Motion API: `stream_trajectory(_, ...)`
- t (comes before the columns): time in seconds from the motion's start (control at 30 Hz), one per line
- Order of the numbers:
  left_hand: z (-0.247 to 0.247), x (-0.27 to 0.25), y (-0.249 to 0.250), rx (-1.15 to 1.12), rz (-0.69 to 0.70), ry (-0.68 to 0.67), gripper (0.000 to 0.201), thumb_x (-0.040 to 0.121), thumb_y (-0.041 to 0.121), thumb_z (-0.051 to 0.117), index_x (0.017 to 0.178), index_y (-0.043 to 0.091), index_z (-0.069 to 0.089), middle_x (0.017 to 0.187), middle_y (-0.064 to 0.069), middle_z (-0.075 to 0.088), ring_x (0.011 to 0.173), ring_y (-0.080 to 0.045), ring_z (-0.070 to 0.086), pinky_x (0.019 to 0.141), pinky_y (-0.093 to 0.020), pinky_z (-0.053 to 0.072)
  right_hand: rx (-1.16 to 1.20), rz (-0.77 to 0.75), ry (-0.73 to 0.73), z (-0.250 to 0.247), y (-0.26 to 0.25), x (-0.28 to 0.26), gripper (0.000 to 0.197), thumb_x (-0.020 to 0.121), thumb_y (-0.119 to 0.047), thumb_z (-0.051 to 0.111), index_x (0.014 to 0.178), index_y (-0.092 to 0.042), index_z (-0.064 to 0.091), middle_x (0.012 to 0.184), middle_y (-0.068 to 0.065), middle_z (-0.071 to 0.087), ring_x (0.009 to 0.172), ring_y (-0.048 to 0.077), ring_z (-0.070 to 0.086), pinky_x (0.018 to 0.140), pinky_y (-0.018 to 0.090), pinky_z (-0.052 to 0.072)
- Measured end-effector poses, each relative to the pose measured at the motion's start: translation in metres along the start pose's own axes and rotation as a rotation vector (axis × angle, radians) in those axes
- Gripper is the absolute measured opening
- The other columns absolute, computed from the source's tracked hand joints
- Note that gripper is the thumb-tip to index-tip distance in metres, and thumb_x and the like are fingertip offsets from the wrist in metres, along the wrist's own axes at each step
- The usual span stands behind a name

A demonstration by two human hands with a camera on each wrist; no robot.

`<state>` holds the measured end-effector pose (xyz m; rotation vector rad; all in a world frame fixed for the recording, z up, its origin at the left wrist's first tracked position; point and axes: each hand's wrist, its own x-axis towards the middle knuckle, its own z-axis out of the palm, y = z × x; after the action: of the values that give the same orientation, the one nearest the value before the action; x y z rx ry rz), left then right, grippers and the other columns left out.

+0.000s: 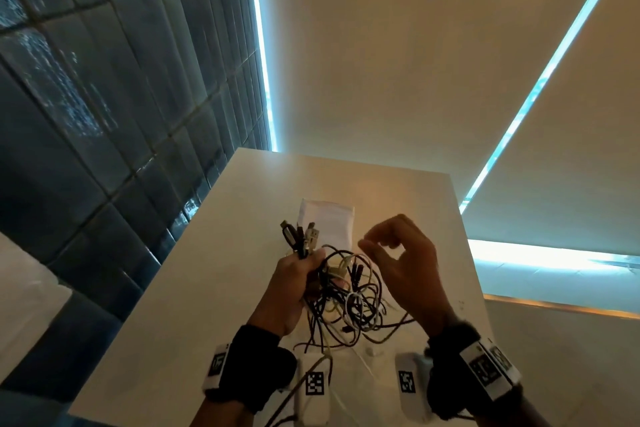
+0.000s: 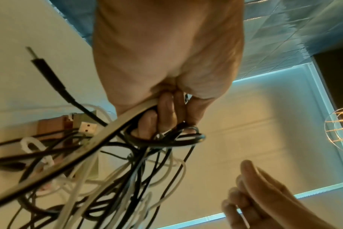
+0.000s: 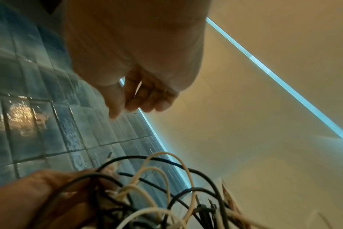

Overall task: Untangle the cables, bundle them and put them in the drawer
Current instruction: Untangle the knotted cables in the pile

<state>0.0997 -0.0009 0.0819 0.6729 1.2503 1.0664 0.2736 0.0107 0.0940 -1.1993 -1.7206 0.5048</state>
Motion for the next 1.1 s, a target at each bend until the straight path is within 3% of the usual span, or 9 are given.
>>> stream_trajectory(0.07, 0.000, 0.000, -0.001, -0.038, -0.002, -0.007, 0.017, 0.096, 0.018, 0.054, 0.086, 0.006, 0.061, 0.075, -0.013, 0.067, 0.064, -0.025, 0.064, 0.064, -0.032, 0.048, 0.004, 0.011, -0.171, 0.001, -0.005, -0.011, 0.010, 0.079, -0.010, 0.076, 0.081, -0.015, 0.067, 0.079, -0.007, 0.065, 0.073, 0.008, 0.058, 0.063, 0.013, 0.043)
stream_trajectory(0.17, 0.003, 0.001, 0.000, -0.060, -0.006, -0.035, 0.023, 0.096, 0.019, 0.052, 0.076, 0.010, 0.058, 0.070, -0.009, 0.058, 0.063, -0.021, 0.056, 0.062, -0.032, 0.045, -0.012, 0.012, -0.376, 0.013, 0.003, -0.027, 0.017, 0.080, -0.018, 0.076, 0.096, -0.018, 0.069, 0.093, -0.008, 0.068, 0.084, 0.003, 0.061, 0.070, 0.015, 0.049)
stream_trajectory(0.27, 0.004, 0.003, 0.001, -0.053, -0.017, -0.096, 0.028, 0.097, 0.021, 0.049, 0.073, 0.010, 0.057, 0.068, -0.008, 0.058, 0.062, -0.019, 0.056, 0.057, -0.030, 0.045, 0.039, 0.044, -0.336, 0.024, 0.006, -0.029, 0.027, 0.079, -0.032, 0.077, 0.102, -0.026, 0.065, 0.090, -0.011, 0.066, 0.079, 0.008, 0.062, 0.066, 0.017, 0.050)
stream_trajectory(0.43, 0.007, 0.002, 0.000, -0.013, -0.040, -0.188, 0.028, 0.098, 0.024, 0.046, 0.074, 0.012, 0.055, 0.061, -0.002, 0.054, 0.060, -0.018, 0.049, 0.068, -0.035, 0.040, 0.108, 0.068, -0.243, 0.031, 0.012, -0.025, 0.008, 0.091, -0.014, 0.063, 0.092, -0.022, 0.061, 0.077, -0.005, 0.067, 0.067, 0.009, 0.066, 0.058, 0.026, 0.056)
stream_trajectory(0.57, 0.007, 0.000, 0.005, 0.021, -0.037, -0.151, 0.030, 0.098, 0.021, 0.044, 0.070, 0.012, 0.049, 0.049, 0.004, 0.048, 0.040, -0.007, 0.040, 0.045, -0.021, 0.035, 0.099, 0.094, -0.161, 0.028, 0.020, -0.022, 0.014, 0.097, -0.006, 0.051, 0.093, -0.017, 0.059, 0.068, -0.007, 0.063, 0.056, 0.010, 0.061, 0.051, 0.034, 0.054)
stream_trajectory(0.8, -0.006, 0.010, 0.014, -0.115, 0.010, -0.077, 0.032, 0.096, 0.017, 0.044, 0.065, 0.013, 0.046, 0.047, 0.007, 0.025, 0.040, -0.007, 0.021, 0.047, -0.025, 0.016, -0.034, -0.007, -0.071, 0.019, 0.030, -0.020, 0.013, 0.093, -0.025, 0.050, 0.086, -0.021, 0.060, 0.082, -0.008, 0.058, 0.069, 0.008, 0.054, 0.057, 0.025, 0.046)
stream_trajectory(0.87, -0.008, 0.013, 0.014, -0.127, 0.026, -0.064, 0.032, 0.097, 0.017, 0.043, 0.065, 0.014, 0.046, 0.047, 0.007, 0.024, 0.041, -0.008, 0.020, 0.047, -0.025, 0.016, 0.035, 0.062, -0.051, 0.019, 0.028, -0.019, 0.012, 0.093, -0.014, 0.057, 0.084, -0.022, 0.061, 0.083, -0.006, 0.063, 0.071, 0.010, 0.058, 0.059, 0.024, 0.048)
stream_trajectory(0.97, -0.007, 0.015, 0.012, -0.069, 0.053, -0.018, 0.030, 0.096, 0.019, 0.045, 0.067, 0.015, 0.046, 0.051, 0.004, 0.027, 0.044, -0.010, 0.023, 0.045, -0.024, 0.020, 0.306, 0.236, -0.041, 0.019, 0.015, -0.014, 0.018, 0.089, 0.004, 0.057, 0.085, -0.011, 0.063, 0.080, 0.002, 0.069, 0.067, 0.018, 0.063, 0.062, 0.035, 0.053)
stream_trajectory(1.1, -0.005, 0.016, 0.012, -0.007, 0.074, 0.043, 0.031, 0.097, 0.018, 0.047, 0.066, 0.013, 0.048, 0.045, 0.007, 0.036, 0.039, -0.009, 0.036, 0.039, -0.019, 0.032, 0.311, 0.239, -0.086, 0.021, 0.007, -0.007, 0.011, 0.089, -0.004, 0.062, 0.082, -0.012, 0.061, 0.073, 0.004, 0.067, 0.067, 0.027, 0.062, 0.062, 0.041, 0.053)
